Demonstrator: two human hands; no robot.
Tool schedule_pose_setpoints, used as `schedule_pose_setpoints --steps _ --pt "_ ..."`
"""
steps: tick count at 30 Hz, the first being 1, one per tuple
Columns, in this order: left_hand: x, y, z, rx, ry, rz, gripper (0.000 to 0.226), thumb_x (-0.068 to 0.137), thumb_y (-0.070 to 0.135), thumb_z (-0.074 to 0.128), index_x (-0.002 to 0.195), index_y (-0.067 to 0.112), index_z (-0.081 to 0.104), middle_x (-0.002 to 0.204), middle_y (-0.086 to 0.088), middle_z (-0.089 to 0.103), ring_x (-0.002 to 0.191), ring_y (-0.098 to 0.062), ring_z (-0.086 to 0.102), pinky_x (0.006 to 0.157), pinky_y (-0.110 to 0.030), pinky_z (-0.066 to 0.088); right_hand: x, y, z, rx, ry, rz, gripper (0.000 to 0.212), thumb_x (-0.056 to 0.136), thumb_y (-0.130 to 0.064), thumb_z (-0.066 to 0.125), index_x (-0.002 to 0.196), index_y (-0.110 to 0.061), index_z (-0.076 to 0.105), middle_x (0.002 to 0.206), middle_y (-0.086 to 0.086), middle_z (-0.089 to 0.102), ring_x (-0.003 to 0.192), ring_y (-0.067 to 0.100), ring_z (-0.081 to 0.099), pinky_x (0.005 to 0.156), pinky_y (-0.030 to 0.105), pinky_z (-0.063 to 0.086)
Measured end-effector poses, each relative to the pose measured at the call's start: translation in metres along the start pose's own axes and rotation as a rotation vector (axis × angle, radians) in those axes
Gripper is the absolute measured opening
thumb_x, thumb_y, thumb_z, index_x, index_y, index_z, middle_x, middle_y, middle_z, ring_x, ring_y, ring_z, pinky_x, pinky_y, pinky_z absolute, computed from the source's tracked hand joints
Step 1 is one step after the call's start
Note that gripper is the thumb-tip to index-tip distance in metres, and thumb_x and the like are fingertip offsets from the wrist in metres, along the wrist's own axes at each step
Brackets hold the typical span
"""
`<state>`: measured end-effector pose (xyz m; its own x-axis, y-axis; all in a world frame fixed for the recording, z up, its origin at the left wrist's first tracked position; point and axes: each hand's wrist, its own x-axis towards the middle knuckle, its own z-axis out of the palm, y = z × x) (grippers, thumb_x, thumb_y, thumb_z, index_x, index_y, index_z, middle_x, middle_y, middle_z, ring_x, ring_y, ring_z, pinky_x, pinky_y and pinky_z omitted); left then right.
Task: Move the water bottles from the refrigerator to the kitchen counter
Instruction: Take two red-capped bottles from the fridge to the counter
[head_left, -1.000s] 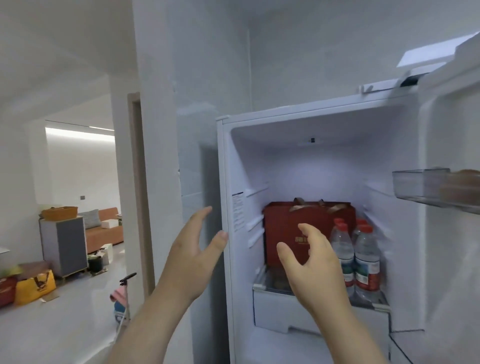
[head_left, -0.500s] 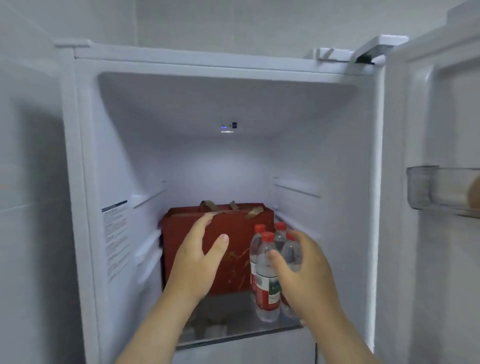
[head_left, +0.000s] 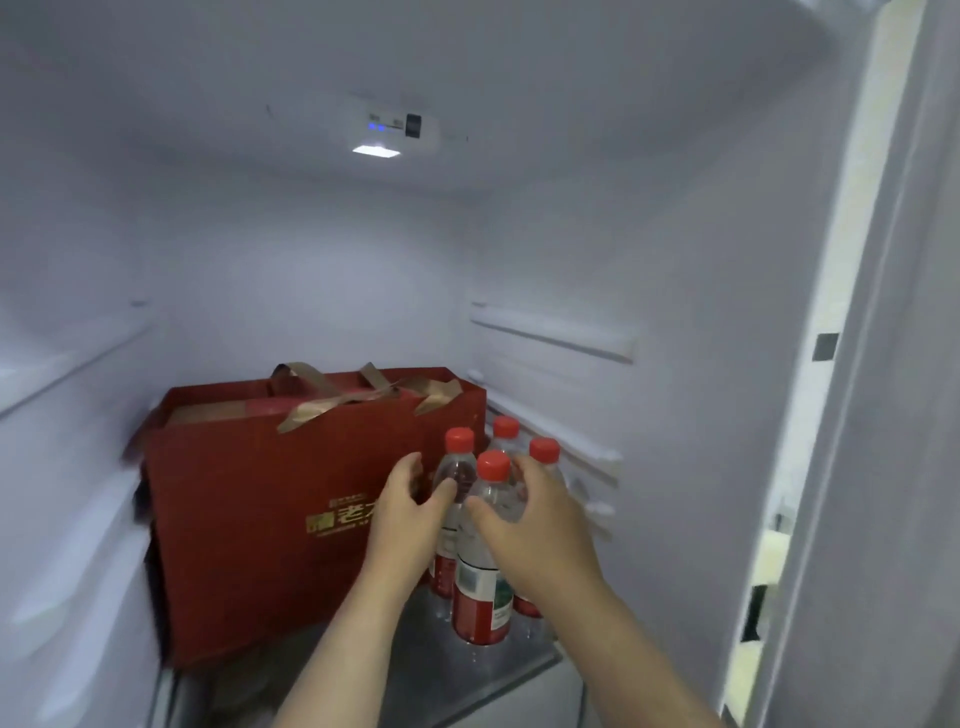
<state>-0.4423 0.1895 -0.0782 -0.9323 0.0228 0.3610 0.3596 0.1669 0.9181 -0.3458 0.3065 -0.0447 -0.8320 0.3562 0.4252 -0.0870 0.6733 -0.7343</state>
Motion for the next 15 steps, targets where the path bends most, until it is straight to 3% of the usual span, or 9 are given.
schedule_pose_setpoints --steps 5,10,13,15 --pt "0.011 -0.009 0.012 -0.007 -0.076 -0.006 0.045 0.09 0.019 0.069 0.133 0.015 0.057 0.125 0.0 0.065 0.116 -0.019 0.061 0.087 -0.028 0.049 0.01 0.0 0.004 -0.111 0.014 -0.041 0.045 0.074 -0.058 0.064 0.114 -0.04 0.053 0.107 -0.016 0.061 0.102 0.011 0.059 0.085 0.036 0.054" --pt "0.018 -0.007 0.001 -0.009 -0.233 -0.018 0.055 0.082 0.025 0.077 0.134 0.023 0.058 0.122 0.002 0.067 0.109 -0.016 0.064 0.092 -0.039 0.055 0.007 0.007 0.007 -0.111 0.024 -0.02 0.059 0.077 -0.054 0.067 0.13 -0.04 0.047 0.119 -0.012 0.058 0.111 0.015 0.057 0.089 0.039 0.054" --pt "0.015 -0.002 -0.001 -0.016 -0.16 0.006 0.034 0.071 0.022 0.082 0.099 0.037 0.072 0.098 0.009 0.074 0.092 -0.006 0.069 0.078 -0.029 0.055 0.006 0.011 0.008 -0.08 0.027 -0.019 0.052 0.076 -0.055 0.066 0.124 -0.044 0.047 0.112 -0.017 0.057 0.105 0.011 0.057 0.086 0.036 0.055" --pt "0.011 -0.001 -0.003 0.012 -0.061 0.033 0.029 0.066 0.018 0.083 0.086 0.034 0.071 0.086 0.009 0.073 0.08 0.0 0.067 0.071 -0.027 0.052 0.005 0.012 0.007 -0.05 0.015 -0.015 0.043 0.075 -0.056 0.065 0.113 -0.046 0.049 0.106 -0.021 0.057 0.101 0.008 0.057 0.081 0.032 0.054"
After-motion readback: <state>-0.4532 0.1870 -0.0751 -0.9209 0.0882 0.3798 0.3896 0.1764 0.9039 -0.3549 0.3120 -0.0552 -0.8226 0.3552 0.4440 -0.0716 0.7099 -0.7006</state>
